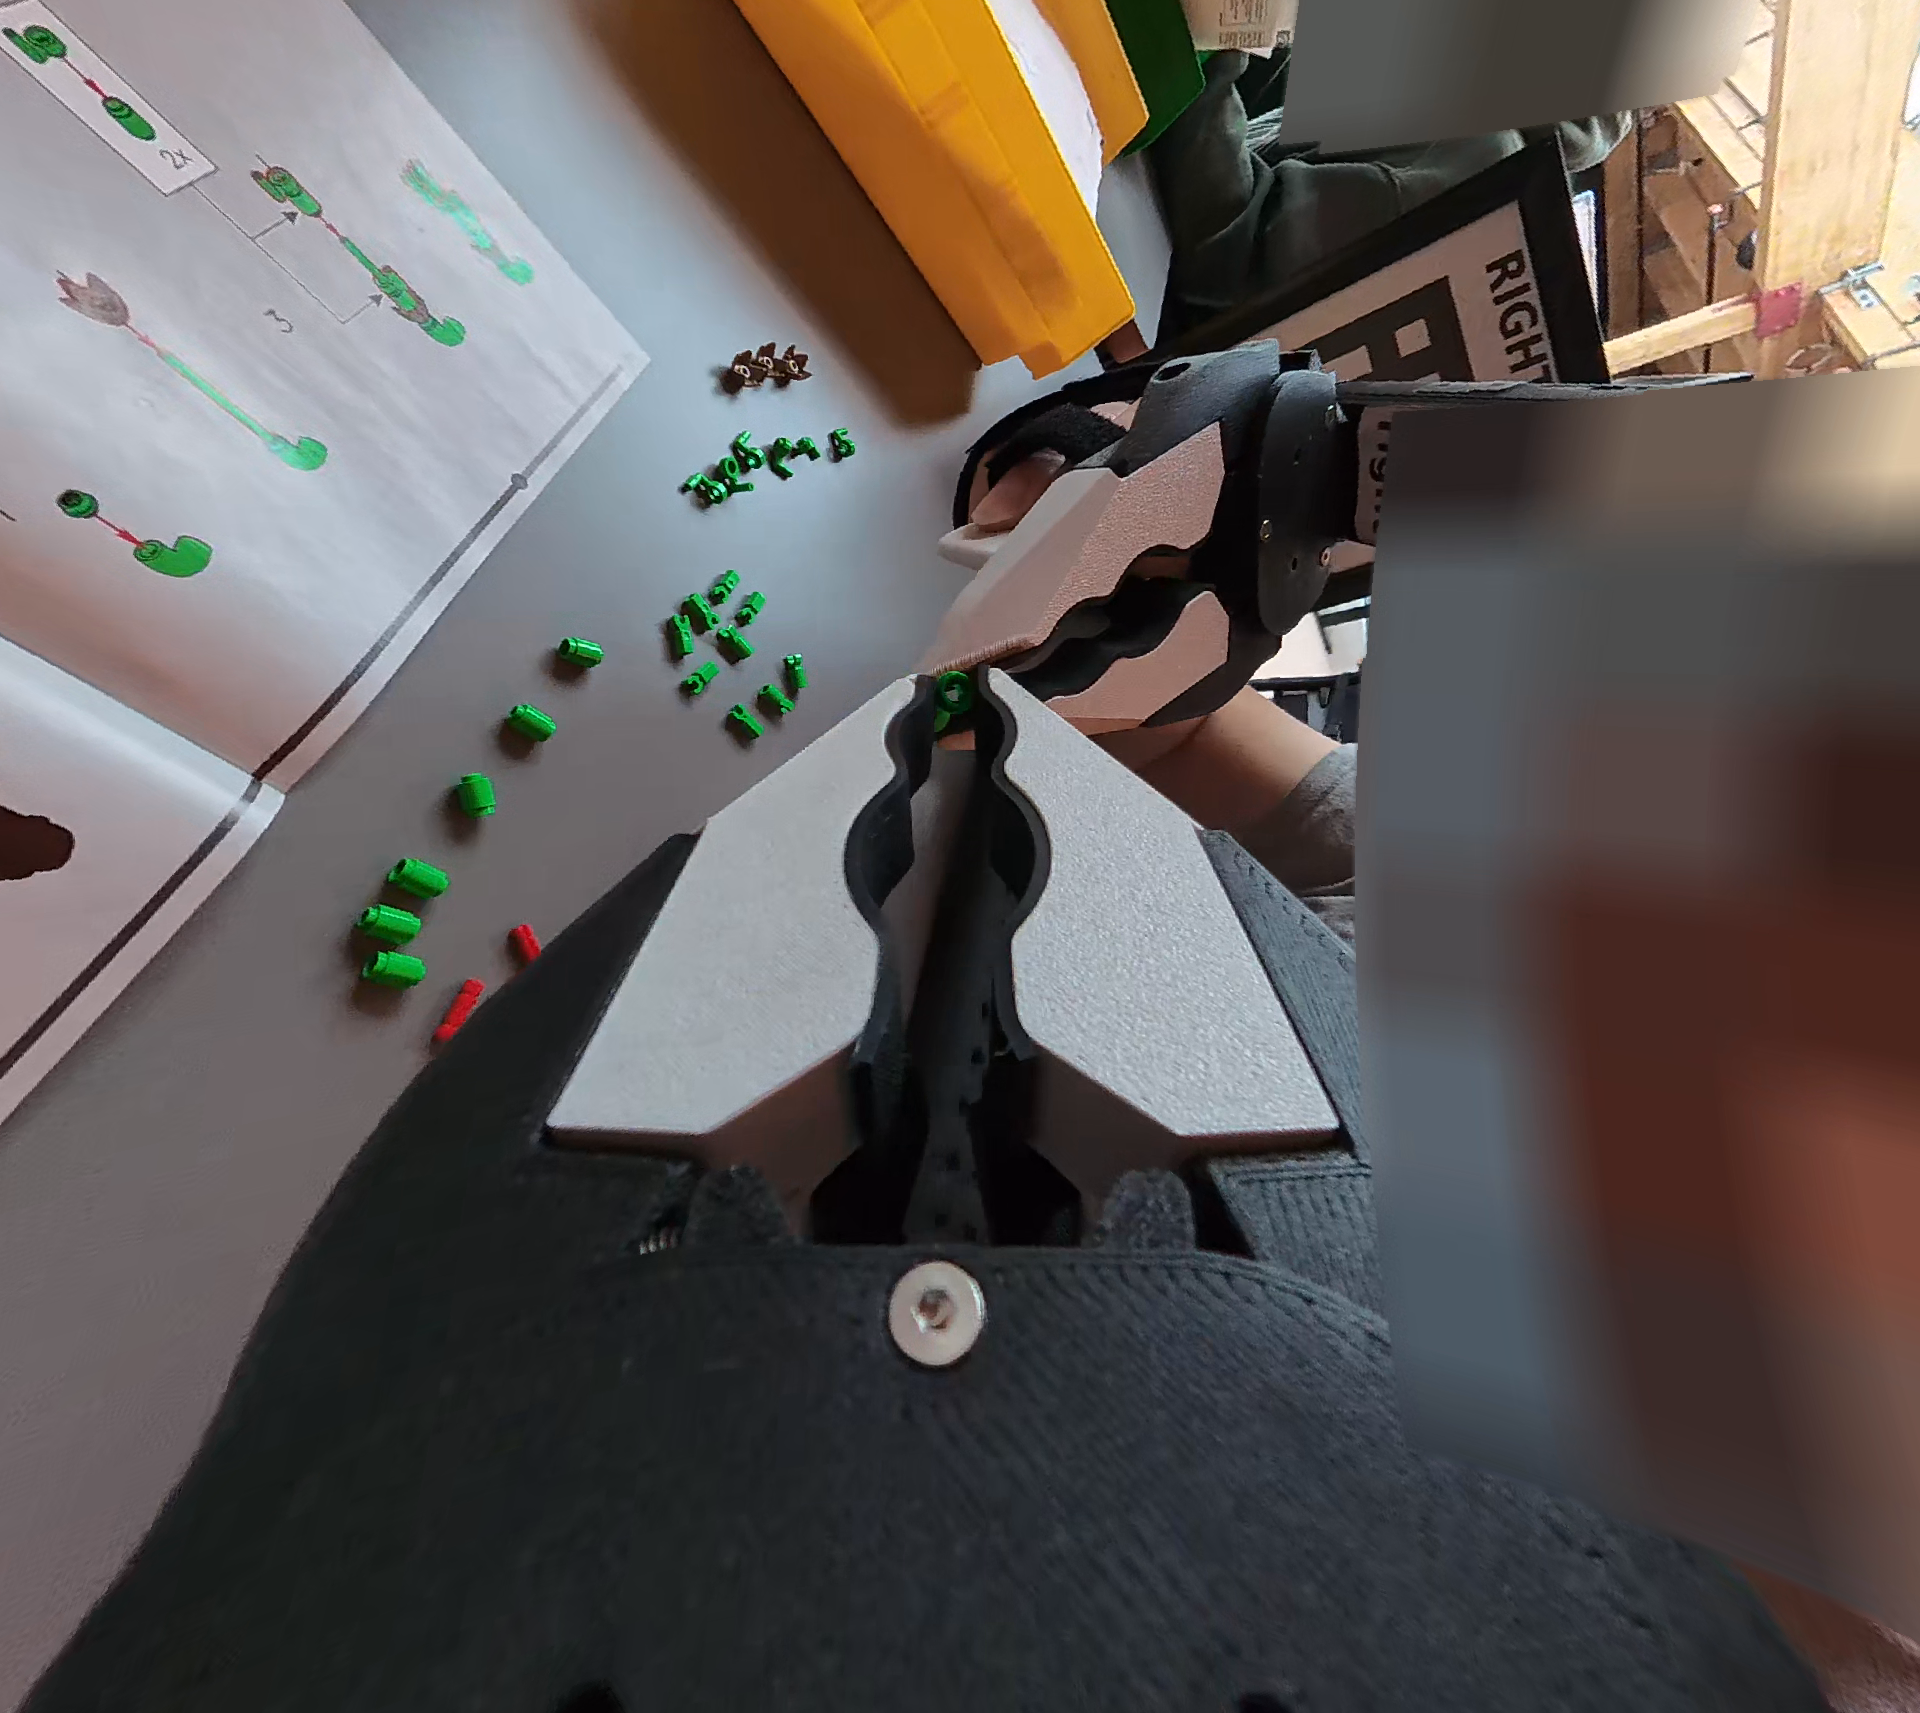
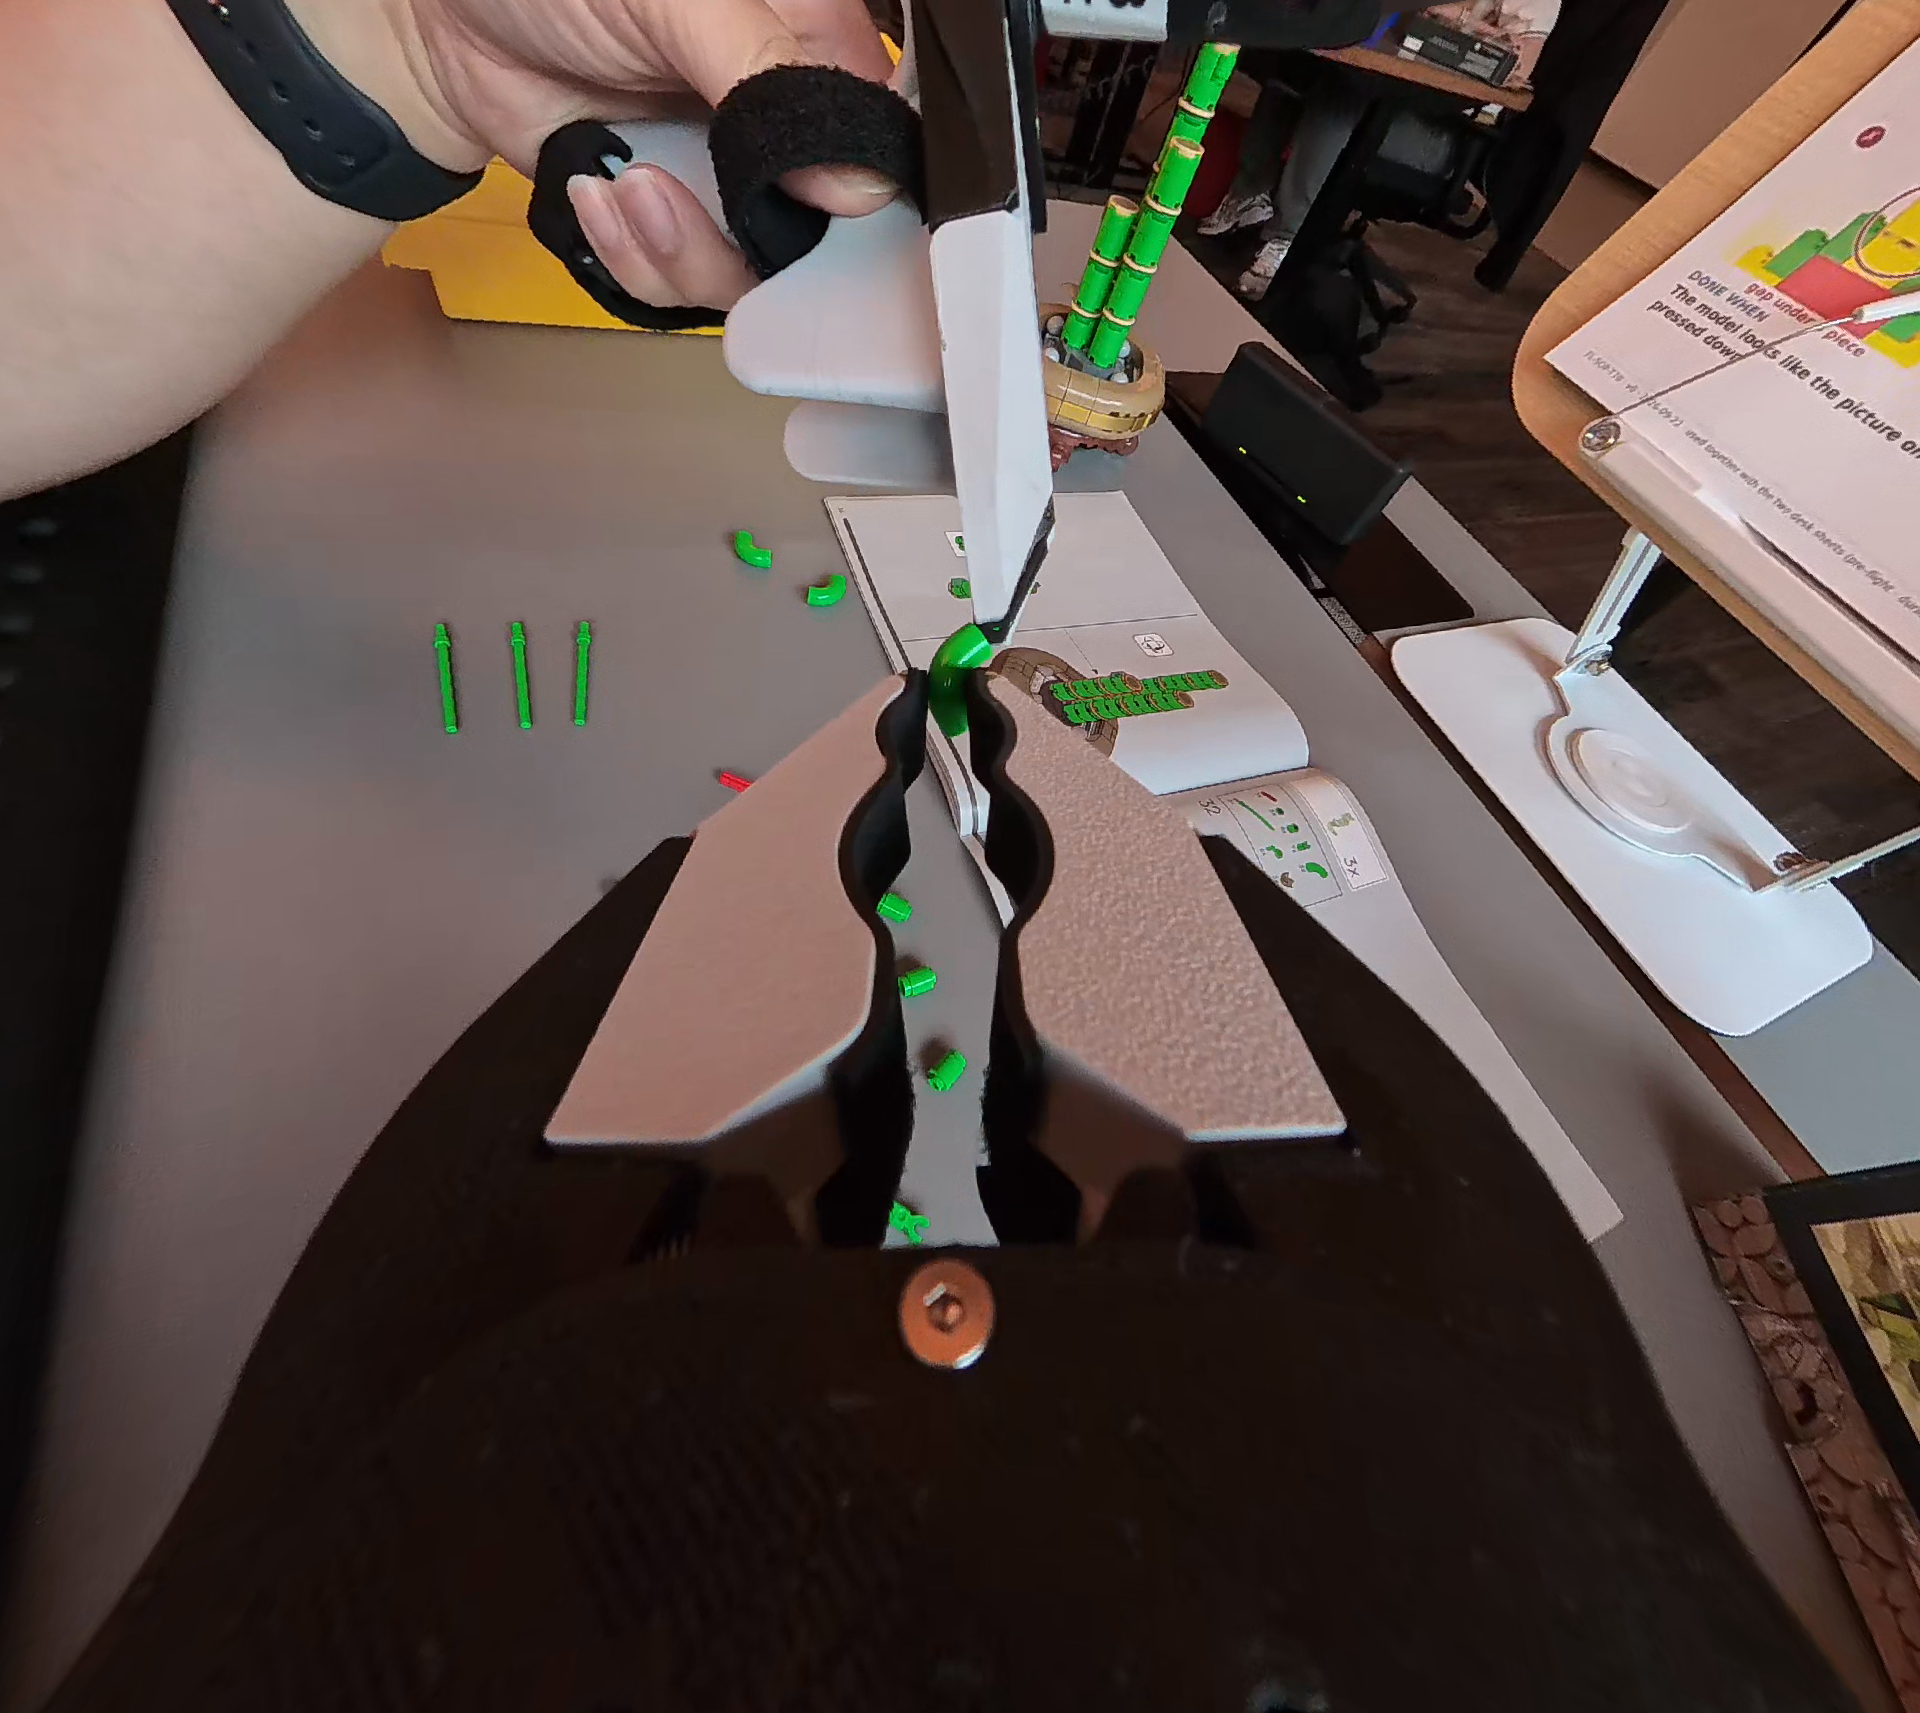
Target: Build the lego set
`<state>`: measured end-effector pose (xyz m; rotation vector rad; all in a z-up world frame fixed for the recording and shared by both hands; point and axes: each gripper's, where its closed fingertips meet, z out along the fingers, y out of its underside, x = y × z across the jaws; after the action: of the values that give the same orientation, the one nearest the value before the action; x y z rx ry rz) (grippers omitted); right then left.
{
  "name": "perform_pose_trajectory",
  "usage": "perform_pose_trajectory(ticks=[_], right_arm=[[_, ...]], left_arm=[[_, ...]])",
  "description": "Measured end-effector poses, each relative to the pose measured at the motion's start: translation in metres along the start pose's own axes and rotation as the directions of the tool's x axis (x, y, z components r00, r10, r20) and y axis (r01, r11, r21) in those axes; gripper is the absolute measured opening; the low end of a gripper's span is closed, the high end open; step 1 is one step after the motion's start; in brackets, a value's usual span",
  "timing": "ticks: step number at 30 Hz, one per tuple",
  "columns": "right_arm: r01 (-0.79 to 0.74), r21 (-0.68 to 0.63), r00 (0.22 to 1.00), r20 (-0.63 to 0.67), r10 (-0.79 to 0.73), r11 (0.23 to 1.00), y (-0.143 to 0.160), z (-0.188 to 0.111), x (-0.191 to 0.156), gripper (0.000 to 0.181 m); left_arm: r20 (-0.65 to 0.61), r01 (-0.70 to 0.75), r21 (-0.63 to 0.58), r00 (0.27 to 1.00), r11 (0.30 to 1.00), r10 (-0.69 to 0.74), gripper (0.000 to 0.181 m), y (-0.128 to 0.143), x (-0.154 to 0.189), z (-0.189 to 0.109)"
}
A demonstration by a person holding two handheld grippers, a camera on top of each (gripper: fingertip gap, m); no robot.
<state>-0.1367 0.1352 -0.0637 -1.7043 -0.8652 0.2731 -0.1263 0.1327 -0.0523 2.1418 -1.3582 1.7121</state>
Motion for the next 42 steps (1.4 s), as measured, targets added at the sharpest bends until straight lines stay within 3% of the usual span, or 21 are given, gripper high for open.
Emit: perform_pose_trajectory(ticks=[1,12,21,29,33,37,40,42], right_arm=[[-0.001,0.001,1.000,-0.002,0.001,1.000,0.000,0.000,0.000,0.006],[0.039,-0.009,0.999,-0.031,-0.039,0.999,-0.001,-0.001,0.001,0.006],[0.164,-0.031,0.979,-0.116,-0.166,0.986,-0.003,-0.002,0.004,0.006],[0.373,0.028,0.891,-0.288,-0.350,0.927,-0.020,-0.013,0.011,0.006],[0.480,0.064,0.822,-0.381,-0.423,0.875,-0.035,-0.024,0.012,0.005],[0.567,0.100,0.765,-0.432,-0.478,0.818,-0.047,-0.034,0.008,0.005],[0.580,0.166,0.779,-0.398,-0.484,0.798,-0.053,-0.036,-0.002,0.005],[0.555,0.220,0.811,-0.358,-0.463,0.802,-0.056,-0.037,-0.008,0.005]], left_arm=[[0.003,-0.005,0.001,1.000,1.000,0.005,0.005,0.000,0.000,0.000],[0.066,-0.052,-0.002,0.996,0.999,0.052,0.005,-0.002,-0.004,0.000],[0.067,-0.071,0.016,0.995,0.997,0.070,0.005,-0.005,0.000,0.000],[0.085,-0.301,0.036,0.951,0.953,0.297,0.006,-0.014,0.024,-0.004],[0.087,-0.518,0.042,0.853,0.854,0.514,0.005,-0.015,0.046,-0.004],[0.190,-0.758,0.010,0.642,0.653,0.743,0.005,-0.012,0.058,-0.006],[0.253,-0.850,-0.043,0.499,0.525,0.829,0.005,-0.007,0.065,-0.008],[0.247,-0.868,-0.074,0.461,0.491,0.852,0.005,0.000,0.069,-0.008]])
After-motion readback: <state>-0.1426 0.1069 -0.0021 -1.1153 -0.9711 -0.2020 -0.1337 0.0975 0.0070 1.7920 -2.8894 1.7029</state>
